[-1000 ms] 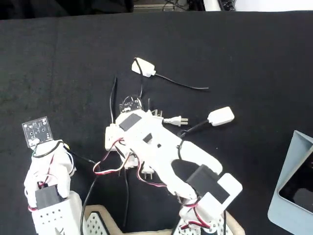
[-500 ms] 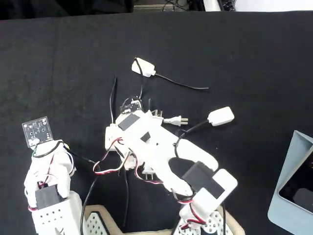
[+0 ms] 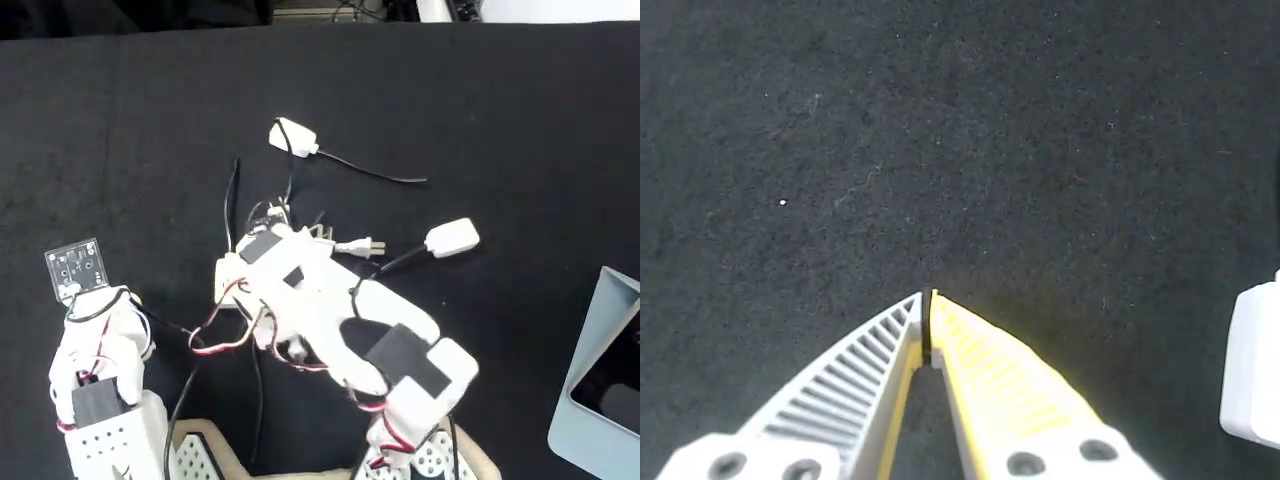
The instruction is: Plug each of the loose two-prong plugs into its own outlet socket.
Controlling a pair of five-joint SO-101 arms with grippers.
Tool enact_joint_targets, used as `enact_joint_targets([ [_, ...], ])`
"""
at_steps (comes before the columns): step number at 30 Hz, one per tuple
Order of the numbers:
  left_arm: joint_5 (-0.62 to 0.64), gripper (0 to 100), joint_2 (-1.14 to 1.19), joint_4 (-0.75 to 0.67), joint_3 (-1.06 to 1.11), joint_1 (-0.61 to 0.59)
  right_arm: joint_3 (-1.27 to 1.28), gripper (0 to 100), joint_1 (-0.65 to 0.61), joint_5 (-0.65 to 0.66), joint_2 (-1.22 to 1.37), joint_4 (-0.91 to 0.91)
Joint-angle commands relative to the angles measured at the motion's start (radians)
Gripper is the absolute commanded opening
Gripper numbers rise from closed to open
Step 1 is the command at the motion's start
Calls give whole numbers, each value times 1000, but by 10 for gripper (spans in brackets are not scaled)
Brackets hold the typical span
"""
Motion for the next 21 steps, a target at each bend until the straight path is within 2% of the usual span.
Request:
enact_joint_targets([
  [1, -8, 30, -9, -17, -8, 4, -25, 11, -12, 14, -107, 60],
  [7, -9, 30, -9, -18, 5, 5, -28, 11, -12, 55, -334, 155],
  [11, -9, 30, -9, -18, 5, 5, -30, 11, 34, 86, -550, 193],
  [17, -9, 30, -9, -18, 4, 5, -25, 11, 206, 236, -814, 199],
  [21, -9, 30, -9, -18, 4, 5, -12, 11, 341, 330, -854, 192],
])
